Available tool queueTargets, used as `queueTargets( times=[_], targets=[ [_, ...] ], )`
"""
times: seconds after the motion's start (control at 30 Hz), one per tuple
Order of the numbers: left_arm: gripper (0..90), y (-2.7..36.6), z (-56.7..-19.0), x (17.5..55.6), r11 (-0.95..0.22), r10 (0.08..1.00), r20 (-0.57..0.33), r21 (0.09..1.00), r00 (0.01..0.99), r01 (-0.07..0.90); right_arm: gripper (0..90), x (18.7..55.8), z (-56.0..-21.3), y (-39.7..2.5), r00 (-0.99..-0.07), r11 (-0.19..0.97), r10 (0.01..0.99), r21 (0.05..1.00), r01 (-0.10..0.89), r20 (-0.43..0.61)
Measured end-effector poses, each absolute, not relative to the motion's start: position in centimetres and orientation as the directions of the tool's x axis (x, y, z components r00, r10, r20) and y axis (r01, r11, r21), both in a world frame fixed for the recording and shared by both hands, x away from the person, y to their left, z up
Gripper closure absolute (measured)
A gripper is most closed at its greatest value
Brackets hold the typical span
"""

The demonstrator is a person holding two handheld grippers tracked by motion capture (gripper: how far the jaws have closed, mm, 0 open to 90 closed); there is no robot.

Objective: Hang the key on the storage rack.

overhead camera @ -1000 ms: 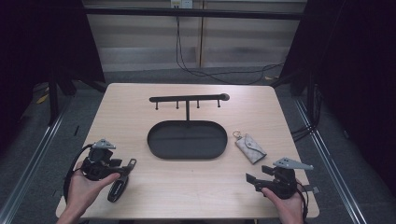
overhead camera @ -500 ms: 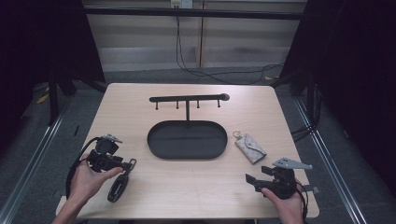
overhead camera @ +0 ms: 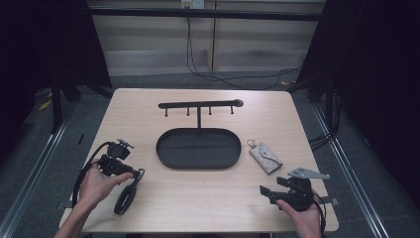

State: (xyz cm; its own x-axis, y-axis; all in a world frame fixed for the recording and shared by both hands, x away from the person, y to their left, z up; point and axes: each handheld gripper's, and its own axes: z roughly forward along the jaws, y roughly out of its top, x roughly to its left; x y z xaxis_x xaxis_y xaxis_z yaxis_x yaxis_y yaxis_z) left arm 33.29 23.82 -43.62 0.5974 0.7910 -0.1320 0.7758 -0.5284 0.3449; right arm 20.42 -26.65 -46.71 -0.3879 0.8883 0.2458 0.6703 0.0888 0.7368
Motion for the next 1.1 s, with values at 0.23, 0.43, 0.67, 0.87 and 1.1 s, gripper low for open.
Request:
queueTargets(
  times=[0.23,0.43,0.67,0.87,1.1],
  targets=[
    [63.8,23.1,-44.1,34.1,-0.545,0.796,-0.103,0.305,0.596,0.781,21.0,20.3,-46.7,-26.7,-0.381,0.084,0.891,0.736,0.671,0.246],
    [63.3,22.9,-44.6,34.5,-0.557,0.791,-0.112,0.277,0.602,0.783,21.0,20.4,-46.7,-26.6,-0.384,0.090,0.890,0.734,0.673,0.244],
    [63.2,22.3,-45.2,34.9,-0.564,0.795,-0.105,0.238,0.598,0.791,21.0,20.4,-46.8,-26.6,-0.380,0.088,0.892,0.730,0.678,0.245],
    [67.2,21.5,-45.5,34.9,-0.601,0.777,-0.082,0.201,0.625,0.774,21.0,20.6,-46.8,-26.6,-0.381,0.086,0.889,0.725,0.684,0.253],
    [68.8,21.1,-45.9,35.1,-0.607,0.781,-0.058,0.169,0.622,0.777,21.0,20.5,-46.9,-26.6,-0.385,0.090,0.888,0.724,0.684,0.253]
  ],
)
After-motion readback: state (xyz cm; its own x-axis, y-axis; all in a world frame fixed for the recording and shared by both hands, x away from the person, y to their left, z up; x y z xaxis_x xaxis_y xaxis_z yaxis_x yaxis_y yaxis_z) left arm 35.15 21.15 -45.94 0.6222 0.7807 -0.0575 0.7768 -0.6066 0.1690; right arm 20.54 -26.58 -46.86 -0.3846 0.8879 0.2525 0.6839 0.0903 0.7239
